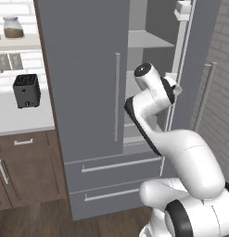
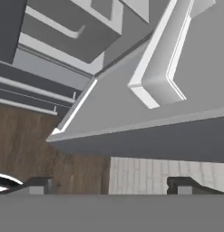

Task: Take the strawberry from the fridge and place it on top of the pancake, located on the dining counter.

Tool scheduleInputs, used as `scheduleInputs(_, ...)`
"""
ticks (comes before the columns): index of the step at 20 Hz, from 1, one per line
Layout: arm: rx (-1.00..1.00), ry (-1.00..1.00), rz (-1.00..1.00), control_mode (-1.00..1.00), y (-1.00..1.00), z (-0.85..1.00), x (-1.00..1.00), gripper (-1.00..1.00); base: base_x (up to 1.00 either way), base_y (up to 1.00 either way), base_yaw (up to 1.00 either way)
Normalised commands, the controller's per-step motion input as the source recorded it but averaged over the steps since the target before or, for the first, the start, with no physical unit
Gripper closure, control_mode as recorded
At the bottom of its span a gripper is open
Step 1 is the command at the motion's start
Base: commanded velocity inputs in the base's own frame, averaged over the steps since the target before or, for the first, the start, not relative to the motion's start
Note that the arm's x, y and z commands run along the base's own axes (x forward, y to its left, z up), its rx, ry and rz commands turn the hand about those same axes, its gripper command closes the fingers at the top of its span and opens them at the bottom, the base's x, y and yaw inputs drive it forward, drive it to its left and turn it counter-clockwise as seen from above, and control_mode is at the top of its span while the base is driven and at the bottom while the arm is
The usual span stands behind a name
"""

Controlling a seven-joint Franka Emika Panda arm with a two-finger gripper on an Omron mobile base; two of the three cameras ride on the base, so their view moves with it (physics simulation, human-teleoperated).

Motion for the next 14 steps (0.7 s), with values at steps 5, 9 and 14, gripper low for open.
scheduleInputs(5,-0.22,0.04,0.16,-1.00,-0.18,-0.33,0.36,-1.00,0.00,0.00,0.00)
scheduleInputs(9,-0.34,0.07,0.26,-1.00,-0.08,-0.05,0.53,-1.00,0.00,0.00,0.00)
scheduleInputs(14,-0.25,0.00,0.19,-1.00,-0.10,0.03,0.11,-1.00,0.00,0.00,0.00)
